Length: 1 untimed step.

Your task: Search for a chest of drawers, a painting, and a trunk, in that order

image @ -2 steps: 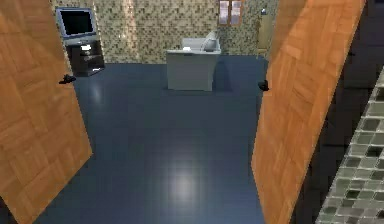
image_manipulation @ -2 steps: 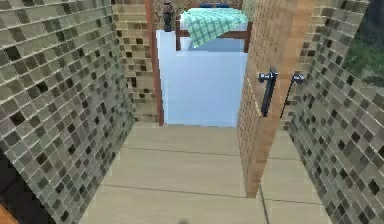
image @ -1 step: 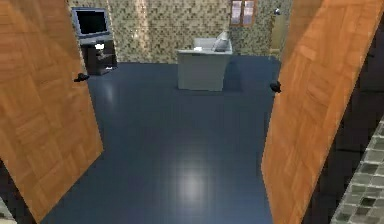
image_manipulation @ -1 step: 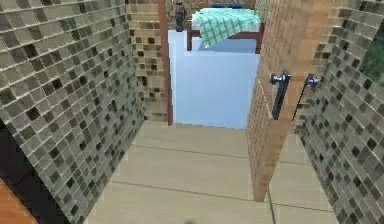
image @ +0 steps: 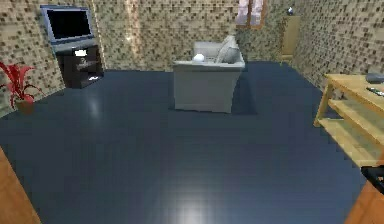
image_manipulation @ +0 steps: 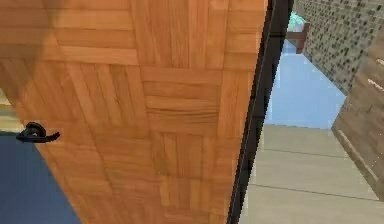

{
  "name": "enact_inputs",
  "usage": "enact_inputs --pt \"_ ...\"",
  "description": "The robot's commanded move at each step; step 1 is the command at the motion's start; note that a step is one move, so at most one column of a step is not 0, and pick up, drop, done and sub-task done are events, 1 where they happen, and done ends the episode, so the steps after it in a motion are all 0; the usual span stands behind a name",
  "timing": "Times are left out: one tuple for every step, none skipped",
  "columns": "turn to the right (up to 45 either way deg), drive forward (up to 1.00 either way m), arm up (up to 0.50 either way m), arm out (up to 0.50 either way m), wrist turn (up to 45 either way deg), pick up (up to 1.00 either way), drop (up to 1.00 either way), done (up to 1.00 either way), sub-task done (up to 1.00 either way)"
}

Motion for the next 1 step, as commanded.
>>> enact_inputs --pt "0.0 0.95 0.00 0.00 0.0 0.00 0.00 0.00 0.00"
